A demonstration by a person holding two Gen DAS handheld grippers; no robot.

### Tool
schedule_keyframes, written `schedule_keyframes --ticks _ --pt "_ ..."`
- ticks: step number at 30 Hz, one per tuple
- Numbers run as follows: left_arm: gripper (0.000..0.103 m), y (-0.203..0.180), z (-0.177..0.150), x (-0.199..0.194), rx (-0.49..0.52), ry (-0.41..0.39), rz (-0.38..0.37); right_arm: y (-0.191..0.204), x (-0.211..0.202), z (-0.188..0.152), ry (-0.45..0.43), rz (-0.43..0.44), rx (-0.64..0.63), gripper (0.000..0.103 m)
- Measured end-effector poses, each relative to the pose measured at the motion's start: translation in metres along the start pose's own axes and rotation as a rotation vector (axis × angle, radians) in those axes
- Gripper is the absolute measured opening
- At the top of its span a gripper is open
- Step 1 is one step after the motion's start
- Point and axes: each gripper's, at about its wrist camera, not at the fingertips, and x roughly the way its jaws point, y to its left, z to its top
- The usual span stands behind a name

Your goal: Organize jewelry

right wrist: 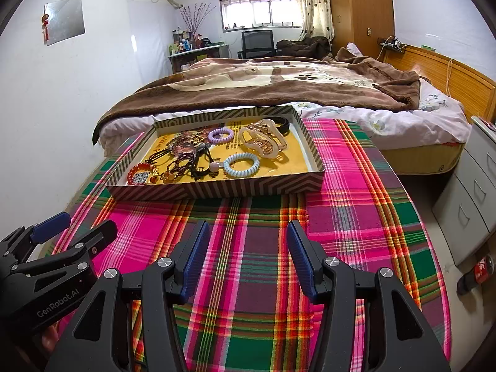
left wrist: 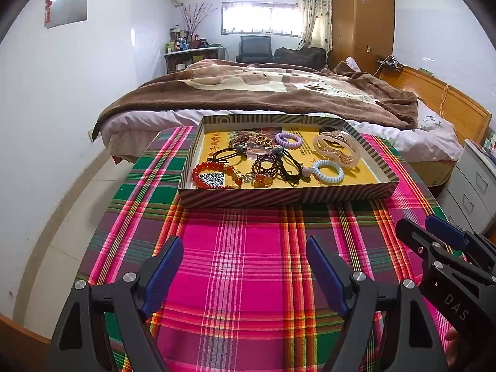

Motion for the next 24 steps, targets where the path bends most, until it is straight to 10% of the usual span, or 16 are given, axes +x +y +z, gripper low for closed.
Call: schedule_keyframes --ticks 24 --pt "0.081 -0.0025 -0.0010 0.0000 0.002 0.001 0.005 -0.0005 -0.0011 -0.0003 0.000 0.002 0.000 0.052"
